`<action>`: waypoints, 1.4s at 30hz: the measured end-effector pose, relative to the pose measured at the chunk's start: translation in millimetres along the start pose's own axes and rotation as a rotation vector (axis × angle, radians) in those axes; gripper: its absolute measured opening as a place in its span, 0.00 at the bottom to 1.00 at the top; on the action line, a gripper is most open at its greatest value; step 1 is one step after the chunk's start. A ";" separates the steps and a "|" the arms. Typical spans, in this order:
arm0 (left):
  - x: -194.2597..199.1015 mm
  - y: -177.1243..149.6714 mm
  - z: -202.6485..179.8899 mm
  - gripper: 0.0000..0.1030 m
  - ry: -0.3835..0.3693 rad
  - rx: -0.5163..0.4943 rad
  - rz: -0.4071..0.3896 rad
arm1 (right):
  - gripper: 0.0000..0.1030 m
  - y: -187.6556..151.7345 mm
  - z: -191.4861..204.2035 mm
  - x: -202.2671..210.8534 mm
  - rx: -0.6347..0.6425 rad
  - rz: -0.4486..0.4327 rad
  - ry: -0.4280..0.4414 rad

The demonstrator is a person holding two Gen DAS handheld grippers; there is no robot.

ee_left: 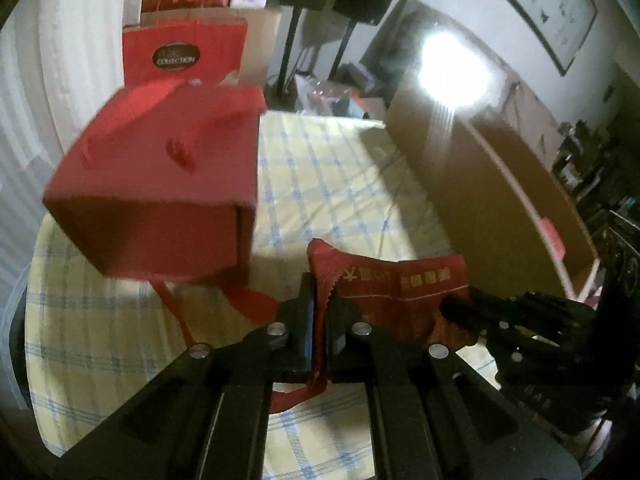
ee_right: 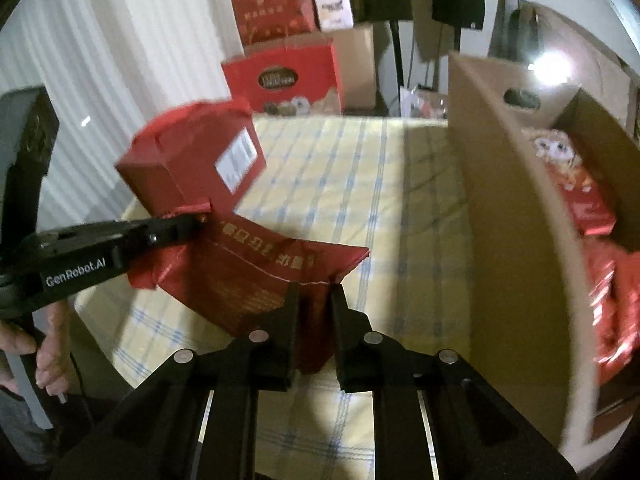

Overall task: Organize objects
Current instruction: 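Grasp the long red printed packet with the right gripper, then carry the red printed packet over the cardboard box with the right gripper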

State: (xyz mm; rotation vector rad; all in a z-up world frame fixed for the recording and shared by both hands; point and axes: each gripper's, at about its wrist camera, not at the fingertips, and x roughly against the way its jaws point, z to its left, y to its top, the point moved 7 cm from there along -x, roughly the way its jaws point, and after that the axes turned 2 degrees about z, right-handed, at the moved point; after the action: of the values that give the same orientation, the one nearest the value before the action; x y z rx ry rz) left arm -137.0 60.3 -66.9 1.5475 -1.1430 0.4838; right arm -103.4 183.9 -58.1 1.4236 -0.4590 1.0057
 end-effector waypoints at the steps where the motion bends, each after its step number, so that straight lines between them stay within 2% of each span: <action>1: 1.7 2.5 -2.5 0.04 -0.011 -0.003 0.000 | 0.13 6.2 -0.5 7.1 0.001 -0.015 -0.001; 6: 15.3 13.8 -19.4 0.09 -0.055 -0.040 -0.033 | 0.13 28.8 -0.1 35.6 0.026 -0.070 -0.008; 15: 23.7 23.0 -41.0 0.10 -0.119 -0.041 -0.060 | 0.12 44.9 -5.4 63.9 0.046 -0.119 -0.028; 23: 31.8 49.5 -74.8 0.10 -0.116 -0.089 -0.095 | 0.12 57.6 -32.5 90.2 0.016 -0.165 -0.051; 30: 19.2 71.0 -116.9 0.10 -0.117 -0.135 -0.094 | 0.12 66.3 -70.7 108.7 -0.024 -0.176 -0.088; 42: -16.8 92.1 -201.9 0.10 -0.144 -0.225 -0.078 | 0.12 77.8 -163.3 121.4 -0.123 -0.171 -0.193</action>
State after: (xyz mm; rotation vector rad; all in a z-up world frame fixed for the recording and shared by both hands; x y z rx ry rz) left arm -170.5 257.1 31.6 1.4413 -1.1982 0.1860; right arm -147.7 362.1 59.0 1.4286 -0.5217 0.6953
